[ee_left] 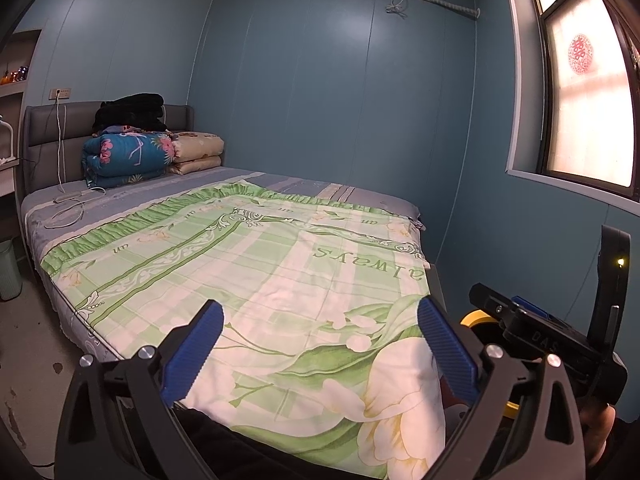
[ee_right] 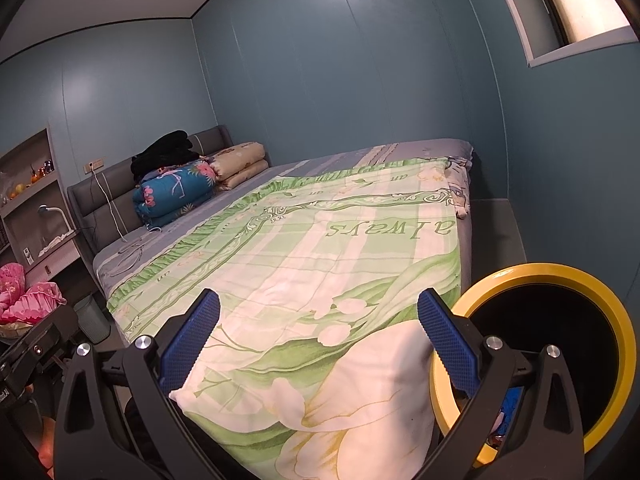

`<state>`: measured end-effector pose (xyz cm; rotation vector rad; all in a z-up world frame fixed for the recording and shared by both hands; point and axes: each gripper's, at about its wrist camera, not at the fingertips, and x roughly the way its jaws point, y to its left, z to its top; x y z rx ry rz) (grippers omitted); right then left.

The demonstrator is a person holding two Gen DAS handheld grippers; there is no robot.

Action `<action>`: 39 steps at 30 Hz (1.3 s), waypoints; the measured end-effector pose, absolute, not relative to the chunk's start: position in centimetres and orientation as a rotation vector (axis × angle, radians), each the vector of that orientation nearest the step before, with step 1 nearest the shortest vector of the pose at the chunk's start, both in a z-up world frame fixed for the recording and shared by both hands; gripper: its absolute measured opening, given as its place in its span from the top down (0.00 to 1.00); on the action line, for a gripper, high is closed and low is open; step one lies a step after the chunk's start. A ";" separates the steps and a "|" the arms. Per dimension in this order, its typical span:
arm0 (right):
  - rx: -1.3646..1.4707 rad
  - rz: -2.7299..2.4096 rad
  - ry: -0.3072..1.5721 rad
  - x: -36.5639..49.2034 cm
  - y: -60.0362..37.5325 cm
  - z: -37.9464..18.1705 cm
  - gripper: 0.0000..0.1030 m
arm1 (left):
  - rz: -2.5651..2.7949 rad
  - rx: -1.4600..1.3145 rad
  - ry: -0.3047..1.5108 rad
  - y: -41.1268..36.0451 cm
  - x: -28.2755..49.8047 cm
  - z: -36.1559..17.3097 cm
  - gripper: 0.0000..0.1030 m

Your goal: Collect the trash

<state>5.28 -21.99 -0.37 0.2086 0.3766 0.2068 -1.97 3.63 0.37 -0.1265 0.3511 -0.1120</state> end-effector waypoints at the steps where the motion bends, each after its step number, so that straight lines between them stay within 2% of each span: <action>1: 0.209 0.206 0.378 5.3 -22.0 -0.4 0.08 | -0.113 -0.126 0.352 3.7 -1.9 0.4 0.09; 39: 0.223 0.176 0.409 5.7 -22.6 -1.2 0.08 | -0.120 -0.123 0.364 3.5 -1.7 0.0 0.08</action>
